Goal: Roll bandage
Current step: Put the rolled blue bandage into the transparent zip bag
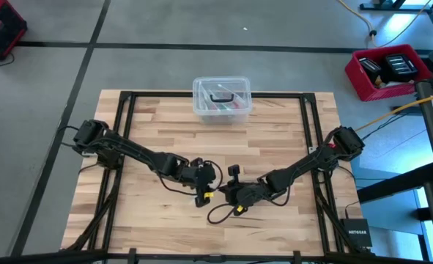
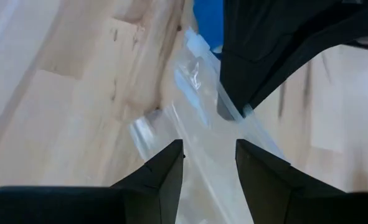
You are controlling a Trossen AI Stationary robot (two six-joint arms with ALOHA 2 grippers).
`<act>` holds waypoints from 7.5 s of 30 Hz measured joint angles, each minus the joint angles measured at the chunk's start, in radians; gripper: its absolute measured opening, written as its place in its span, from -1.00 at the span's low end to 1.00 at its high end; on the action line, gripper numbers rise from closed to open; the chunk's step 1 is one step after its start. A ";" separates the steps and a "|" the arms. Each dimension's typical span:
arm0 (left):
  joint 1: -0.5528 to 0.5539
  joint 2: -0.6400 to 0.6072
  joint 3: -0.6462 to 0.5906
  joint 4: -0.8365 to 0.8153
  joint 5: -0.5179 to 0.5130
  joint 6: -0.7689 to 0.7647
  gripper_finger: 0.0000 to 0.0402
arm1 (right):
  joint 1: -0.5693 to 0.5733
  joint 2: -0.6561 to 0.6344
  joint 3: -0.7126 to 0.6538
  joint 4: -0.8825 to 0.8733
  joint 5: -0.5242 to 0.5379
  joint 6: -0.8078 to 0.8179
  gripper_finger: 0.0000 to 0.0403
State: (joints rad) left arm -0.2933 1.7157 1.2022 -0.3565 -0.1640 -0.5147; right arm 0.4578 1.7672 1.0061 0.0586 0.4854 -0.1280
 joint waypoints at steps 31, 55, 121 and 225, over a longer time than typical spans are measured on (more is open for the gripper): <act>0.025 0.011 0.048 -0.081 0.048 -0.034 -0.31 | 0.000 0.047 0.002 0.004 0.000 0.017 -0.97; 0.051 0.009 0.055 -0.081 0.142 -0.028 -0.31 | 0.000 0.053 0.002 0.072 0.007 -0.027 -0.97; 0.064 0.097 0.032 -0.025 0.222 -0.073 -0.31 | 0.047 0.050 0.091 0.036 0.078 -0.117 -0.97; -0.114 0.115 0.031 0.048 -0.535 0.043 -0.98 | -0.044 0.076 0.121 -0.170 -0.213 0.345 0.39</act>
State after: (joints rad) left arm -0.4072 1.8305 1.2335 -0.3087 -0.6987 -0.4713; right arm 0.4136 1.8437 1.1275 -0.1112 0.2725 0.2173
